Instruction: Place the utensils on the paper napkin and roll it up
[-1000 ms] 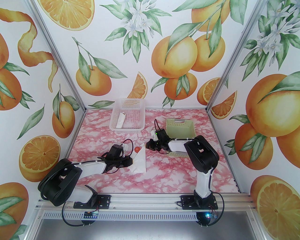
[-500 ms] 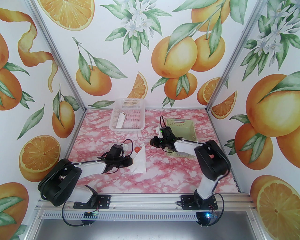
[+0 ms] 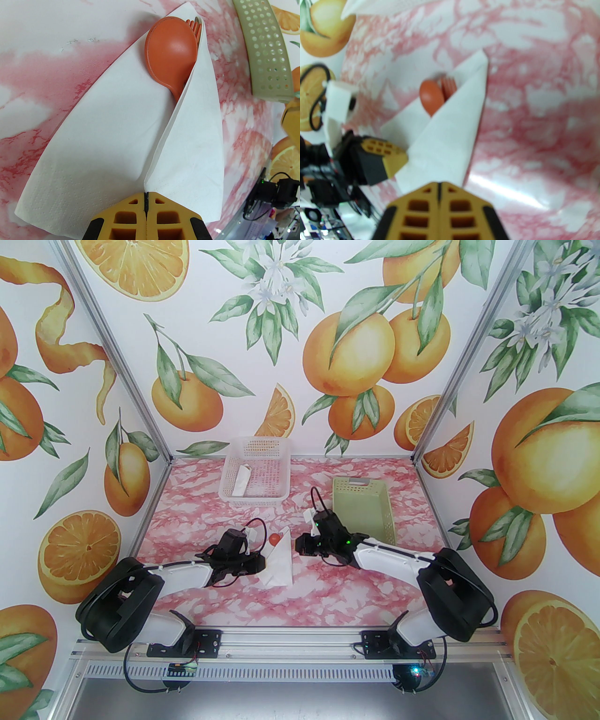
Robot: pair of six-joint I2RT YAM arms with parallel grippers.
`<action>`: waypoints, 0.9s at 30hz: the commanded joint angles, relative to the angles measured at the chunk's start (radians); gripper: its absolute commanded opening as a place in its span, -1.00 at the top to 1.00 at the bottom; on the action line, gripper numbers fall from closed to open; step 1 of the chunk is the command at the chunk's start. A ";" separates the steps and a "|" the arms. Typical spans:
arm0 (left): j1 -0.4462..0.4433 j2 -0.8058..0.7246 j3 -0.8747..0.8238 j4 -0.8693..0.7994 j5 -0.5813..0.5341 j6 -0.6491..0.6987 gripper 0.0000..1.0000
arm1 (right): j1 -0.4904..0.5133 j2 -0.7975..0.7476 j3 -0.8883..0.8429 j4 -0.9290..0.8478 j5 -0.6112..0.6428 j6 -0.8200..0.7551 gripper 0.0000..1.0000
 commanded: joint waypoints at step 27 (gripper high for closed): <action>-0.008 0.017 -0.004 -0.038 -0.021 0.009 0.95 | 0.159 0.011 -0.214 0.229 -0.082 0.213 1.00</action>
